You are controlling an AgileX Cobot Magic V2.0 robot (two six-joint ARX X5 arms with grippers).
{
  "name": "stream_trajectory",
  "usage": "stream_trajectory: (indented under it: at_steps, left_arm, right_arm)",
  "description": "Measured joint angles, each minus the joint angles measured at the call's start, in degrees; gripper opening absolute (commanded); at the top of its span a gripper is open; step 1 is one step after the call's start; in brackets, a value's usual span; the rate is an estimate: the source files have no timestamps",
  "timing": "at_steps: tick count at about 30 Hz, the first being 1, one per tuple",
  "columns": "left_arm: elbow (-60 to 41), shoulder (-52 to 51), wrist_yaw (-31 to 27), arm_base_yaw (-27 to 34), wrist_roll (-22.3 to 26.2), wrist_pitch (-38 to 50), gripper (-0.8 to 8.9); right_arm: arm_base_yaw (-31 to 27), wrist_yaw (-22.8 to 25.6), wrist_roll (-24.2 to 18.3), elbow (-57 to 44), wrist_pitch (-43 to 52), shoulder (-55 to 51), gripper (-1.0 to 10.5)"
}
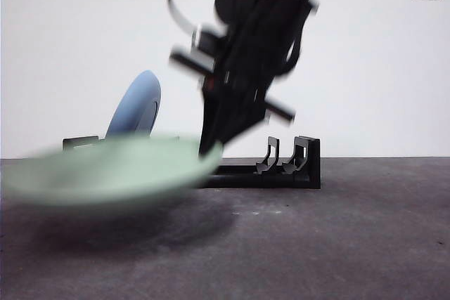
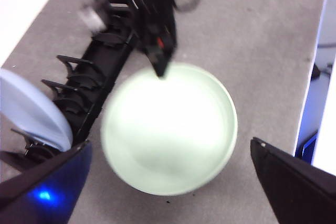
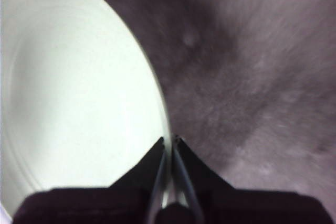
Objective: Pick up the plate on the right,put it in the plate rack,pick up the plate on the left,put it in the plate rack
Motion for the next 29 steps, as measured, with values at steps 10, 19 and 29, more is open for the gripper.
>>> stream_trajectory:
  at_steps: [10, 19, 29]
  left_arm:
    - [0.00, 8.57, -13.16, -17.18, 8.35, 0.22, 5.09]
    - [-0.02, 19.39, -30.56, -28.65, 17.90, 11.37, 5.07]
    - [0.00, 25.29, -30.84, -29.09, 21.09, 12.79, 3.05]
  right_arm:
    - [-7.06, -0.31, -1.95, 0.02, -10.56, -16.09, -0.1]
    - [-10.36, -2.03, -5.03, 0.02, -20.74, -19.39, -0.1]
    - [-10.36, -6.91, -5.60, 0.02, -21.29, -21.16, -0.1]
